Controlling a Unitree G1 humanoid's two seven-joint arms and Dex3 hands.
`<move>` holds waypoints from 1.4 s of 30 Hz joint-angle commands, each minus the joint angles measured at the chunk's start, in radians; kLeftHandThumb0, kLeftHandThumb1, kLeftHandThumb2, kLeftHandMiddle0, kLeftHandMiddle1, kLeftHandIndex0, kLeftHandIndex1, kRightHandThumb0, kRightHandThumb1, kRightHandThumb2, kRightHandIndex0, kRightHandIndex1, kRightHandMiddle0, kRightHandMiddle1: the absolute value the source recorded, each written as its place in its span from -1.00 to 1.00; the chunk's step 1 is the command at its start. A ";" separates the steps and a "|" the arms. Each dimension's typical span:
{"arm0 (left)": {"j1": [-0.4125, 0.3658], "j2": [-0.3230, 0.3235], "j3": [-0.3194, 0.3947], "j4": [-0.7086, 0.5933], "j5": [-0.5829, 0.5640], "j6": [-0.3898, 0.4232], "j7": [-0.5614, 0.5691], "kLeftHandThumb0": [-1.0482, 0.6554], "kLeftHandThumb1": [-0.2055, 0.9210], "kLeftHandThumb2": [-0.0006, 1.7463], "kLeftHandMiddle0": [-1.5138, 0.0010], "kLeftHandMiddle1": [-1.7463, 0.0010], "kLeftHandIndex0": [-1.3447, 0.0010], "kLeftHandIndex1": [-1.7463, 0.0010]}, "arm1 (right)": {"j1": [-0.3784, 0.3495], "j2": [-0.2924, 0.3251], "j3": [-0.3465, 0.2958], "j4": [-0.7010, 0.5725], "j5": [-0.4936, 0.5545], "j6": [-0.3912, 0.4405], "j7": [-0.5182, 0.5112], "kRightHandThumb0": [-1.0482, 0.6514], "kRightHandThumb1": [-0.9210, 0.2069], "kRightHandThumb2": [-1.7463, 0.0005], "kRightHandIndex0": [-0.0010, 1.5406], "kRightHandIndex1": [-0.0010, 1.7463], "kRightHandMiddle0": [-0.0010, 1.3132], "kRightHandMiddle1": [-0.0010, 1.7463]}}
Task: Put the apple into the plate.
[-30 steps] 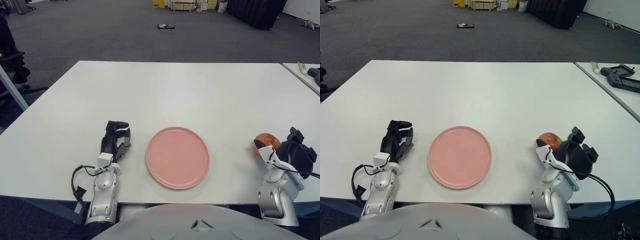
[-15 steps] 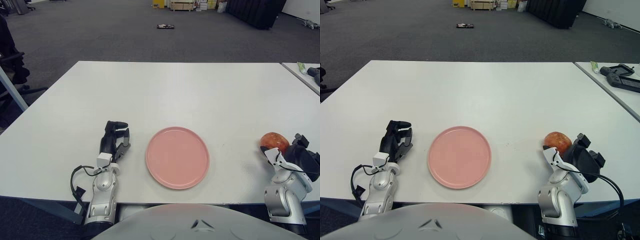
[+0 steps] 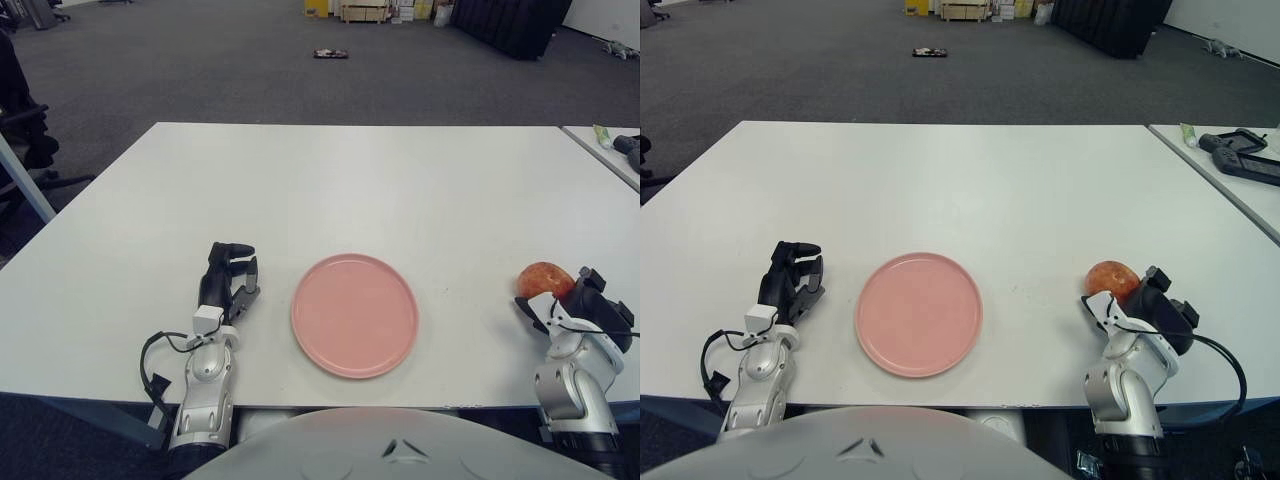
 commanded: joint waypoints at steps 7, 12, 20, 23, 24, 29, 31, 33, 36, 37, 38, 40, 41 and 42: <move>0.014 -0.007 0.003 -0.005 0.008 0.028 0.018 -0.18 0.93 -0.32 0.51 -0.82 0.68 -1.00 | -0.015 -0.061 0.042 0.086 0.071 -0.060 0.081 -0.79 -0.50 0.29 -1.00 -0.29 -1.00 -0.47; 0.017 -0.011 0.003 -0.006 0.002 0.025 0.015 -0.18 0.95 -0.35 0.51 -0.81 0.69 -1.00 | -0.037 -0.102 0.066 0.115 0.074 -0.065 0.126 -0.77 -0.53 0.28 -1.00 -0.37 -1.00 -0.53; 0.022 -0.013 0.003 -0.010 0.002 0.016 0.015 -0.18 0.98 -0.37 0.51 -0.81 0.70 -1.00 | -0.096 -0.159 0.081 0.210 0.094 -0.092 0.151 -0.69 -0.55 0.26 -1.00 -0.39 -1.00 -0.54; 0.022 -0.010 0.008 -0.003 -0.001 0.009 0.014 -0.18 0.98 -0.38 0.51 -0.81 0.70 -1.00 | -0.106 -0.172 0.088 0.233 0.100 -0.105 0.144 -0.65 -0.55 0.24 -1.00 -0.34 -1.00 -0.54; 0.022 -0.010 0.009 -0.002 -0.002 0.009 0.014 -0.18 0.98 -0.38 0.51 -0.81 0.70 -1.00 | -0.109 -0.175 0.089 0.238 0.102 -0.107 0.142 -0.65 -0.54 0.23 -1.00 -0.33 -1.00 -0.54; 0.025 -0.013 0.011 -0.002 0.000 0.006 0.018 -0.18 0.98 -0.38 0.51 -0.80 0.70 -1.00 | -0.137 -0.188 0.097 0.293 0.110 -0.134 0.124 -0.60 -0.53 0.19 -1.00 -0.27 -1.00 -0.50; 0.026 -0.013 0.012 -0.002 0.001 0.002 0.017 -0.18 0.98 -0.38 0.51 -0.81 0.70 -1.00 | -0.144 -0.192 0.098 0.308 0.112 -0.142 0.119 -0.58 -0.53 0.18 -1.00 -0.26 -1.00 -0.49; 0.028 -0.012 0.013 0.003 0.001 -0.012 0.017 -0.18 0.97 -0.37 0.50 -0.81 0.69 -1.00 | -0.148 -0.198 0.101 0.317 0.112 -0.152 0.115 -0.58 -0.53 0.16 -1.00 -0.22 -1.00 -0.45; 0.029 -0.011 0.014 0.009 0.001 -0.028 0.016 -0.18 0.96 -0.36 0.46 -0.80 0.69 -1.00 | -0.150 -0.203 0.102 0.326 0.114 -0.168 0.105 -0.57 -0.54 0.15 -1.00 -0.12 -1.00 -0.35; 0.029 -0.011 0.015 0.011 0.000 -0.032 0.015 -0.18 0.94 -0.34 0.45 -0.79 0.68 -1.00 | -0.151 -0.205 0.102 0.329 0.116 -0.174 0.101 -0.57 -0.53 0.15 -1.00 -0.04 -1.00 -0.27; 0.029 -0.011 0.016 0.014 -0.001 -0.038 0.015 -0.18 0.93 -0.33 0.44 -0.79 0.68 -1.00 | -0.156 -0.210 0.100 0.341 0.120 -0.189 0.094 -0.57 -0.53 0.15 -1.00 0.02 -1.00 -0.22; 0.031 -0.011 0.017 0.017 -0.002 -0.045 0.014 -0.18 0.92 -0.32 0.43 -0.78 0.67 -1.00 | -0.160 -0.217 0.099 0.355 0.127 -0.208 0.086 -0.57 -0.49 0.12 -1.00 0.15 -1.00 -0.07; 0.032 -0.012 0.018 0.018 -0.003 -0.046 0.013 -0.18 0.91 -0.32 0.43 -0.78 0.67 -1.00 | -0.160 -0.221 0.096 0.366 0.133 -0.225 0.078 -0.56 -0.47 0.10 -1.00 0.20 -1.00 -0.02; 0.032 -0.012 0.019 0.019 -0.006 -0.046 0.013 -0.18 0.91 -0.31 0.43 -0.77 0.67 -1.00 | -0.158 -0.224 0.094 0.370 0.139 -0.244 0.068 -0.56 -0.46 0.09 -1.00 0.24 -1.00 0.03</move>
